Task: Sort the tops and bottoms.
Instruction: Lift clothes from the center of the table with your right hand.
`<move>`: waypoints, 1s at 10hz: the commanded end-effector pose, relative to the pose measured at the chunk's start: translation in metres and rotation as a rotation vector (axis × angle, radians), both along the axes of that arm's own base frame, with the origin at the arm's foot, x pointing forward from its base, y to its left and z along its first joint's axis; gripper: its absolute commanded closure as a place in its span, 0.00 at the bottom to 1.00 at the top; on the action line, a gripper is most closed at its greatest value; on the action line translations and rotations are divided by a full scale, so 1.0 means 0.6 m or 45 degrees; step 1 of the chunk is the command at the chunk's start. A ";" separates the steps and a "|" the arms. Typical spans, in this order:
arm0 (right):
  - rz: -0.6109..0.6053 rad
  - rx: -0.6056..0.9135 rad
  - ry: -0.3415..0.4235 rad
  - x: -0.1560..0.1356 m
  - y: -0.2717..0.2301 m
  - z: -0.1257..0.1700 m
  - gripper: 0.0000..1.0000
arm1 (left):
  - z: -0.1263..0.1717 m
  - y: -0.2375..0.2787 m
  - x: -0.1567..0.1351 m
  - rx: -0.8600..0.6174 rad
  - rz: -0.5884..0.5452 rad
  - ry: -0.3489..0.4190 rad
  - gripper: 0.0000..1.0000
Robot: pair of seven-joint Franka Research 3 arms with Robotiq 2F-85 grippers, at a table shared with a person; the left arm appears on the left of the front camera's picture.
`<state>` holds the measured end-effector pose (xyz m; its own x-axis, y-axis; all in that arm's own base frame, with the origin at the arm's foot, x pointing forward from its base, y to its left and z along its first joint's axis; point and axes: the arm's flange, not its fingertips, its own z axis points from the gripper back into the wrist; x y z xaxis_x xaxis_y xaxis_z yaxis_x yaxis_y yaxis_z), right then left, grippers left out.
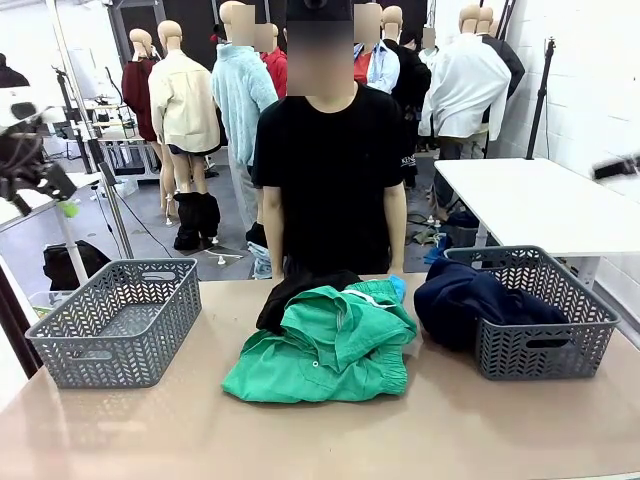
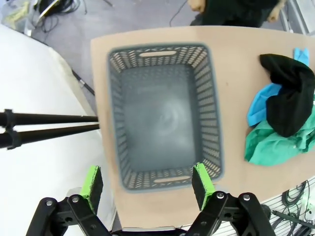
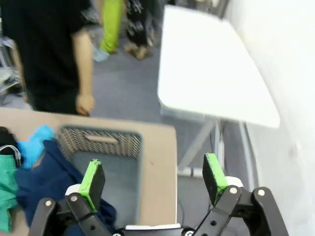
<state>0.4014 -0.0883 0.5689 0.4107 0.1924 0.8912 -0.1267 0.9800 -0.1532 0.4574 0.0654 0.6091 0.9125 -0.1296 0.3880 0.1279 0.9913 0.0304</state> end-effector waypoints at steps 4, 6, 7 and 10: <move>0.670 -0.375 0.059 0.005 0.326 0.184 0.00 | 0.000 0.000 0.000 0.000 0.000 0.000 0.06; 0.878 -0.661 0.307 0.032 0.475 0.133 0.00 | 0.000 0.000 0.000 0.000 0.000 0.000 0.06; 0.901 -0.790 0.420 0.045 0.528 0.094 0.00 | 0.000 0.000 0.000 0.000 0.000 0.000 0.06; 1.013 -1.073 0.694 0.076 0.585 -0.012 0.00 | 0.000 0.000 0.000 0.000 0.000 0.000 0.06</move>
<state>0.4399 0.2659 0.5469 0.2432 0.9487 0.2018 -0.8607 0.3071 -0.4061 0.4548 0.0653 0.6065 0.9132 -0.1468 0.3801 0.1425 0.9890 0.0395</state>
